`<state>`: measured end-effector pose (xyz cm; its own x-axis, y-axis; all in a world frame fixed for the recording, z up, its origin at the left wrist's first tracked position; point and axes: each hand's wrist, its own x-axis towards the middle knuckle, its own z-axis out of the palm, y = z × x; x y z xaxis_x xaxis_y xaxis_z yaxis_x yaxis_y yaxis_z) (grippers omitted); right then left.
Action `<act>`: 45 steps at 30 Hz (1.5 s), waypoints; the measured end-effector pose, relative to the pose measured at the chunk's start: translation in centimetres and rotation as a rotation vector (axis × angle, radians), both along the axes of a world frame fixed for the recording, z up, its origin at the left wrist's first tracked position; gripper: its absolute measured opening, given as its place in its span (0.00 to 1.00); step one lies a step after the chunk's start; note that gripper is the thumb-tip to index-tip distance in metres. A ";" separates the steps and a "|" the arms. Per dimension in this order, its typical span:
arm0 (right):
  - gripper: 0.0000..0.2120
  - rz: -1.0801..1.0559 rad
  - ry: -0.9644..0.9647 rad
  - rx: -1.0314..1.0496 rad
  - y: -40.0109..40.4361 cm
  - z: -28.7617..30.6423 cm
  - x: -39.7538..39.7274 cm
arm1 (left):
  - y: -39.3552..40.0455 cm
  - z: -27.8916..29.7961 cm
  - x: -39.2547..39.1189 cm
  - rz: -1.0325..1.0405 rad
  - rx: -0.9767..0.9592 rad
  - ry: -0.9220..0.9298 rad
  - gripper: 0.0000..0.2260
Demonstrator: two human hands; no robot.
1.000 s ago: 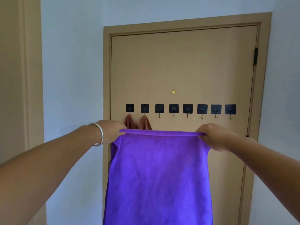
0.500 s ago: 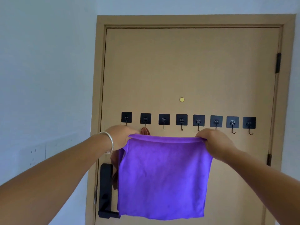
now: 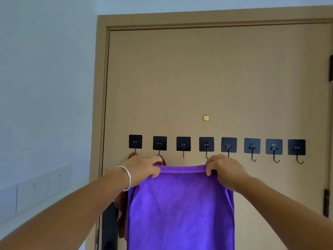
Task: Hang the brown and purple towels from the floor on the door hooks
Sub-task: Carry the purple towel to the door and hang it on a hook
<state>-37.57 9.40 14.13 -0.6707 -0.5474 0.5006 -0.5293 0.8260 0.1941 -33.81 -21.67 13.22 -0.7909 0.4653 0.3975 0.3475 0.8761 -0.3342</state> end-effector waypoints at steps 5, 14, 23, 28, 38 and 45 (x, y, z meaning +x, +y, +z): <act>0.24 -0.018 0.024 0.165 -1.7 -0.8 -2.1 | 0.3 0.1 -2.4 0.167 -0.212 0.001 0.18; 0.29 -0.198 0.036 0.160 -4.6 0.4 -6.3 | 3.8 1.7 -7.3 0.357 -0.106 0.022 0.31; 0.28 -0.243 0.016 0.141 -6.3 -0.3 -11.5 | 4.1 0.4 -12.9 0.452 -0.017 -0.059 0.36; 0.28 -0.221 0.010 0.124 -6.5 -2.1 -12.9 | 4.5 -1.4 -14.1 0.472 0.007 -0.064 0.36; 0.31 -0.162 -0.042 0.074 -6.9 -5.7 -13.1 | 7.3 -4.8 -13.8 0.351 0.187 -0.215 0.32; 0.28 -0.177 -0.026 0.056 -6.3 -6.1 -13.0 | 9.9 -7.6 -12.9 0.162 0.855 -0.377 0.33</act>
<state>-50.53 3.14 7.99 -0.7715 -0.4461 0.4537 -0.3821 0.8950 0.2302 -46.75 -11.79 5.59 -0.9661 0.0083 0.2581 0.1546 0.8191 0.5524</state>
